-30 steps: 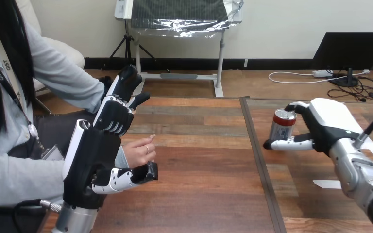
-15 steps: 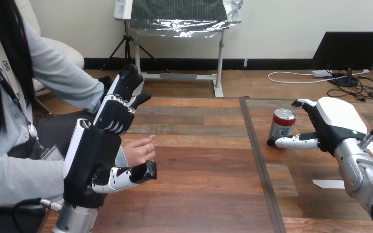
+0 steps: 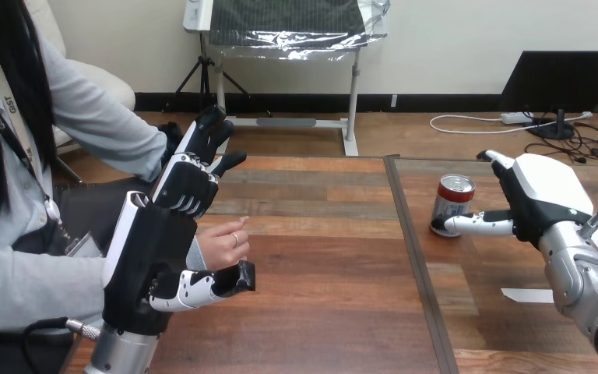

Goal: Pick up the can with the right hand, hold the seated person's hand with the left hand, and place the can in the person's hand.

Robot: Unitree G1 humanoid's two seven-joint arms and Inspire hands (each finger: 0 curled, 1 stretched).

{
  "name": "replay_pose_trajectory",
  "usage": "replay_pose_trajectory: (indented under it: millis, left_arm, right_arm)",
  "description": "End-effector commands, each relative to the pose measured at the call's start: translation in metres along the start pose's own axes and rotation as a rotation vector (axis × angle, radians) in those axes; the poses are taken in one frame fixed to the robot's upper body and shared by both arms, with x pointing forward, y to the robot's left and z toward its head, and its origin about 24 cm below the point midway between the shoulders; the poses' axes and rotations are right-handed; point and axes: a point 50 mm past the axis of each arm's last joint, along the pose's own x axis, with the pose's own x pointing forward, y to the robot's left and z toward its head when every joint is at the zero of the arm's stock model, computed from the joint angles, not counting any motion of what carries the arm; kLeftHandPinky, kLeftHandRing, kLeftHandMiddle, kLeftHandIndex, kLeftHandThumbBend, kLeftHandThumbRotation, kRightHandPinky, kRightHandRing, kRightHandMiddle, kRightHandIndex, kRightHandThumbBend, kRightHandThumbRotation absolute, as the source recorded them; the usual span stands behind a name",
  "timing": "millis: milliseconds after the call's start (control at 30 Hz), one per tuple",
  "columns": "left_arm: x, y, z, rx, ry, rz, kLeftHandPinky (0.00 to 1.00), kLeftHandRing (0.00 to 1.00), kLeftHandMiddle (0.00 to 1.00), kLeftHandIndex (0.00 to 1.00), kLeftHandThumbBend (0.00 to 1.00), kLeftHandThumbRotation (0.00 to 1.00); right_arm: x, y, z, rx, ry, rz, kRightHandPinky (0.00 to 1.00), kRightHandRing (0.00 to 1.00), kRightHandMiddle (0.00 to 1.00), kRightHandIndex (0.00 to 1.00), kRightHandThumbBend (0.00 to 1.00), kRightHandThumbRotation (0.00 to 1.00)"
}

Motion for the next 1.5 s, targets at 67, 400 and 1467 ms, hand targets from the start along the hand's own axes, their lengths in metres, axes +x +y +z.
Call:
replay_pose_trajectory:
  millis: [67,400,1467]
  left_arm:
    - [0.0167,0.0052,0.0041,0.017,-0.069,0.014,0.87,0.96,0.99,0.95,1.0,0.52]
    - [0.0147,0.0056,0.0049,0.017,-0.068,0.015,0.87,0.97,0.99,0.95,1.0,0.51]
    - [0.0084,0.0065,0.0081,0.04,-0.067,0.02,0.88,0.97,0.99,0.95,1.0,0.53]
  right_arm:
    - [0.0125,-0.0302,0.0101,0.029,-0.019,-0.113,0.92,0.96,0.93,0.95,1.0,0.65]
    - [0.0149,-0.0323,0.0119,0.032,0.0,-0.106,0.93,0.97,0.94,0.97,1.0,0.66]
    - [0.0184,-0.0283,0.0157,0.082,0.064,-0.038,0.94,0.98,0.95,0.94,1.0,0.6]
